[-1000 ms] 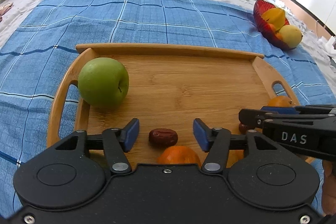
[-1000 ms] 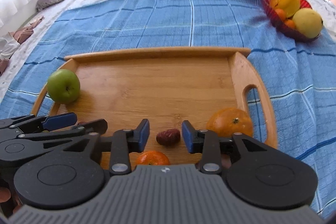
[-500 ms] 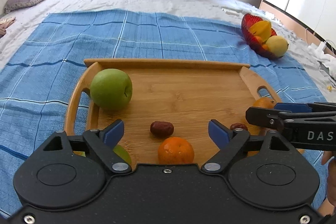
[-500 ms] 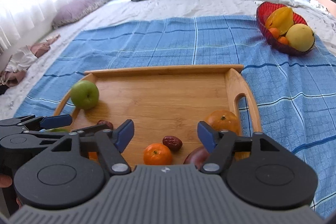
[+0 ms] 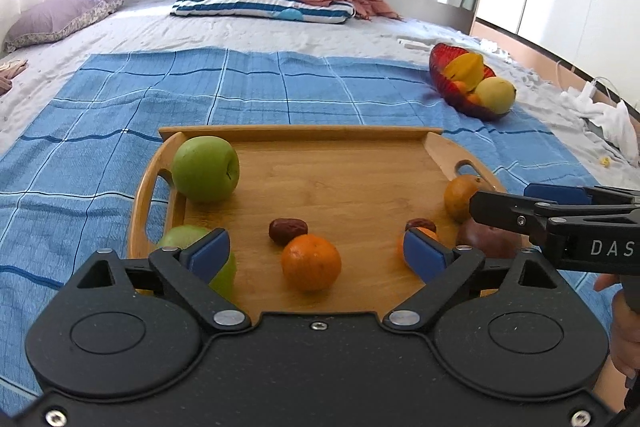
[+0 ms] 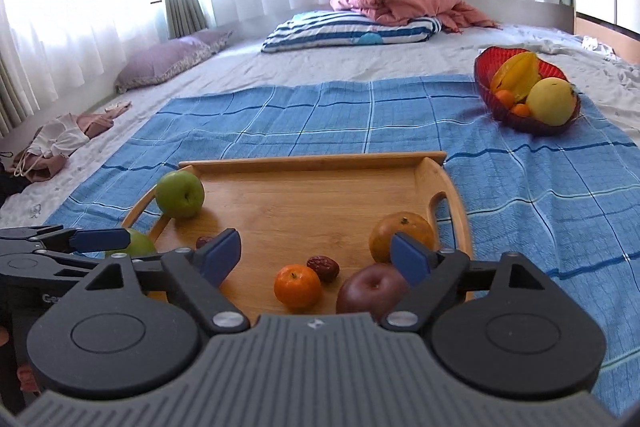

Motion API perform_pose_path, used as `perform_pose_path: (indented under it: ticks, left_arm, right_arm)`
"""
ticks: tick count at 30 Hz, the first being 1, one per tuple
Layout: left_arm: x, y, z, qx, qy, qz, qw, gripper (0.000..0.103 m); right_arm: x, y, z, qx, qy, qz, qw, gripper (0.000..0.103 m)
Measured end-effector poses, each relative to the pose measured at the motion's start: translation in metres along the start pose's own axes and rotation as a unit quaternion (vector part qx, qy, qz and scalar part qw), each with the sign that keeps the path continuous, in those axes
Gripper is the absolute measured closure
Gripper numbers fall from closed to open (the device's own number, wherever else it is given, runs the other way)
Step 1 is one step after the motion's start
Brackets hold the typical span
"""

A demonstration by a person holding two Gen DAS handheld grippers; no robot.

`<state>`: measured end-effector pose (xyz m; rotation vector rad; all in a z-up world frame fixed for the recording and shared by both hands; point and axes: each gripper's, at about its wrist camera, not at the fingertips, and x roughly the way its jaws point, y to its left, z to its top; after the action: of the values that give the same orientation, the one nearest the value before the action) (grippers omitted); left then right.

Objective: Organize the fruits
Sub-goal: 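Withdraw both open grippers from the tray toward the dates on the cloth beside it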

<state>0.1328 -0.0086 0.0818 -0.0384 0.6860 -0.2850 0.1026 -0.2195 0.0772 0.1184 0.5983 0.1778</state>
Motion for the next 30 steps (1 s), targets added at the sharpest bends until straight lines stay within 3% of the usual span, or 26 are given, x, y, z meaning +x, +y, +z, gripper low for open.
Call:
perform_pose_path:
  ticks: [21, 30]
  left_arm:
    - [-0.025, -0.019, -0.051, 0.026, -0.034, 0.012, 0.999, 0.002]
    - [-0.031, -0.023, -0.067, 0.031, -0.047, 0.016, 0.9983, 0.001]
  right_arm:
    - [-0.036, -0.008, -0.055, -0.012, -0.079, -0.032, 0.996, 0.006]
    - [-0.046, -0.001, -0.073, -0.045, -0.108, -0.044, 0.992, 0.001]
